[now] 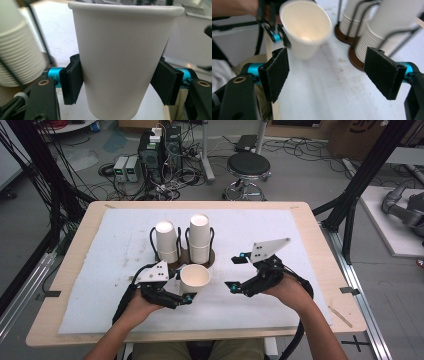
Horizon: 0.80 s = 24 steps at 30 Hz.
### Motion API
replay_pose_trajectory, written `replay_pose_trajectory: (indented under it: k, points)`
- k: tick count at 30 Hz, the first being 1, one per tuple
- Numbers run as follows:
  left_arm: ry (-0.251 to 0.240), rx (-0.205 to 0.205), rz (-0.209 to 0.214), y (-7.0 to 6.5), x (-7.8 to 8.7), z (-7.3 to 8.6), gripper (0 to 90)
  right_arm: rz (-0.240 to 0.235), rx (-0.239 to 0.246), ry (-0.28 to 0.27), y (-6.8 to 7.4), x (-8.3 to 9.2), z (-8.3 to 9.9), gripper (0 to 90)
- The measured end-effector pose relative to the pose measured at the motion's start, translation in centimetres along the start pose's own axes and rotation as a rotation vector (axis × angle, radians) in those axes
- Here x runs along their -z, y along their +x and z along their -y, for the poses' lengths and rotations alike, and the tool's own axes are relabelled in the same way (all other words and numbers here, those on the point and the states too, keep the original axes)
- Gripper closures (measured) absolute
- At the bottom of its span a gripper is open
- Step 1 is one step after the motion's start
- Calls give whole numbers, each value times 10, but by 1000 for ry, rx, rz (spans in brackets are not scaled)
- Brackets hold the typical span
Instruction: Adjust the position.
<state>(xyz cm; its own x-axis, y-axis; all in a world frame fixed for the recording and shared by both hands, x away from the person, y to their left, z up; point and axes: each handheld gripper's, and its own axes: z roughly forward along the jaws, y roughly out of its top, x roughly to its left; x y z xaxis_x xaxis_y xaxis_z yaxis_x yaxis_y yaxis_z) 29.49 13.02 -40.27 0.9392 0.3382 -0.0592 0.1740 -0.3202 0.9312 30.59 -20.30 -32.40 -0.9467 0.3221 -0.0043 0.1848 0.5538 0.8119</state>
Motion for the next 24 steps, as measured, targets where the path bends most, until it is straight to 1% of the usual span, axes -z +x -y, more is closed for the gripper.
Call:
replay_pose_trajectory:
  k: [1,2,3,4,7,10,12,13,14,15,16,17,21,23,24]
  points:
    - [-17,7,-16,1,3,2,314,17,-21,-10,-1,2,7,215]
    - [-35,15,-31,2,7,3,314,17,-21,-10,-1,2,7,215]
    - [-46,18,-47,3,10,4,312,57,-57,-39,-3,5,21,215]
    - [-61,17,-59,4,13,4,312,57,-57,-39,-3,5,21,215]
    - [-98,27,-88,5,21,6,311,128,-95,-64,-8,9,41,215]
    - [-113,25,-112,6,25,10,311,198,-142,-95,-12,12,60,215]
    - [-120,20,-125,6,28,13,311,239,-173,-130,-16,15,72,216]
    - [-124,24,-130,6,29,13,311,259,-192,-141,-16,17,77,216]
    - [-130,25,-138,6,30,14,311,278,-202,-150,-18,19,82,216]
    - [-136,29,-145,6,33,15,311,309,-216,-162,-19,21,88,216]
    - [-136,29,-145,6,33,15,311,309,-216,-162,-19,21,88,216]
    - [-140,28,-152,6,35,15,311,330,-224,-164,-20,23,91,216]
    - [-156,29,-178,4,43,16,311,361,-239,-164,-21,28,100,216]
    - [-175,39,-191,5,49,18,312,376,-252,-157,-21,29,105,216]
    - [-185,44,-197,5,51,19,312,376,-252,-157,-21,29,105,216]
